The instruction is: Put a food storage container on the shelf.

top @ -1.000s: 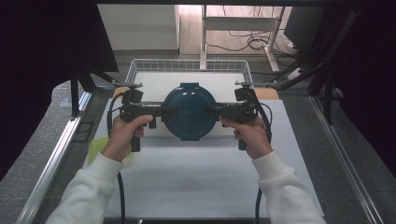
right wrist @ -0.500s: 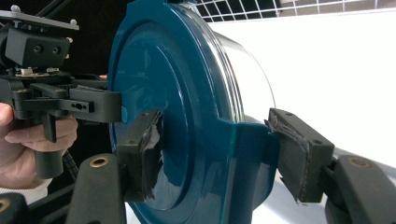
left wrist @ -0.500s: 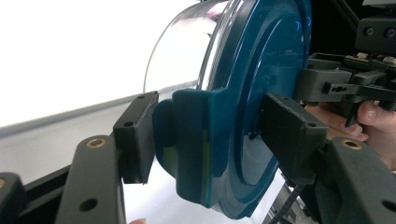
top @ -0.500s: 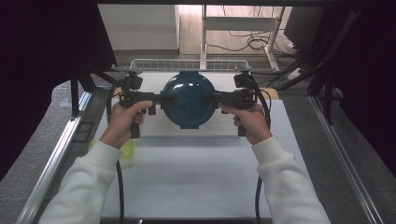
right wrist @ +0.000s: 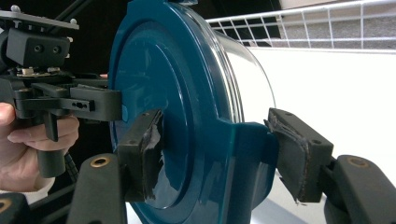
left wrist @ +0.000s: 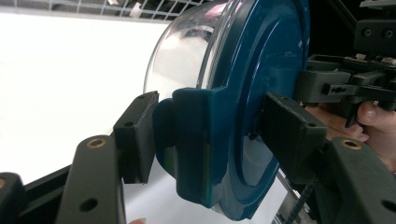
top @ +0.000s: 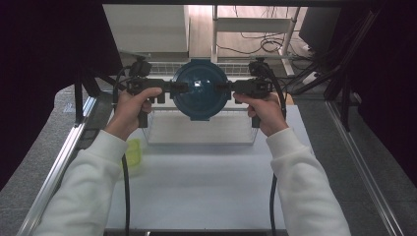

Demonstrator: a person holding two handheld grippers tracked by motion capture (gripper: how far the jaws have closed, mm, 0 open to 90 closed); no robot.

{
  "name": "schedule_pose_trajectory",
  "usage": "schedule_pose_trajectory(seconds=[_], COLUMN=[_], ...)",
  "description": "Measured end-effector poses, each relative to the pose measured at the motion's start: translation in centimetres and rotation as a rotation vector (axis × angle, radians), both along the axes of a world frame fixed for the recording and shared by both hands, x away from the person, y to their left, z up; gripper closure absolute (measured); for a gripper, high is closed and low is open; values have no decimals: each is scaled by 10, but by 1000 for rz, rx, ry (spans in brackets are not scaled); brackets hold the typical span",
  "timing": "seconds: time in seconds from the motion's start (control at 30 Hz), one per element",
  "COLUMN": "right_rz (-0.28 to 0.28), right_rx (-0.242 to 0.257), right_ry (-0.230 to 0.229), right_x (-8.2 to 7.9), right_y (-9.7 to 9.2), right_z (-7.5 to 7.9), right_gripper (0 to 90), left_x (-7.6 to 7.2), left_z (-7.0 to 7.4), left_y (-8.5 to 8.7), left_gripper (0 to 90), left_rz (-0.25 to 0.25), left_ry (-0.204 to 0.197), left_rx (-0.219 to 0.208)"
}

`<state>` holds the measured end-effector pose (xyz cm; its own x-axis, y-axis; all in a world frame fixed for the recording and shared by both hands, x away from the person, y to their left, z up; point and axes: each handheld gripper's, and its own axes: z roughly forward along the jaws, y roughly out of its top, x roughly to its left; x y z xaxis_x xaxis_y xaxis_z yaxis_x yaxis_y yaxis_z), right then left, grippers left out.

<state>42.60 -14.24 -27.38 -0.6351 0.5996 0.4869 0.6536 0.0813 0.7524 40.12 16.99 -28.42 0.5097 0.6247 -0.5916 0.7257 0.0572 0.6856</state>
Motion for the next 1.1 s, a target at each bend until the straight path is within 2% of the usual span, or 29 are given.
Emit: schedule_pose_trajectory(seconds=[0.2,0.3,0.37,0.57,0.8,1.0,1.1], right_rz=[10,5,7,-4,-15,-33,-52], right_rx=[7,-10,-13,6,-3,-8,14], right_ry=[16,10,14,43,63,131,148], right_x=[17,24,27,46,59,72,76], right_y=[-2,-1,-1,-2,-1,0,-2], right_z=[7,10,10,3,-2,-14,-18], right_gripper=[385,385,385,384,381,366,364], left_x=[15,21,26,40,56,65,69], left_z=[2,-1,-2,-5,-16,-27,-29], left_y=[0,1,1,0,1,-2,-2], left_gripper=[383,384,383,383,383,383,384], left_rz=[8,6,7,16,13,33,47], left_ry=[-2,14,14,24,49,83,99], left_rx=[-23,-40,-37,-37,-39,-50,-65])
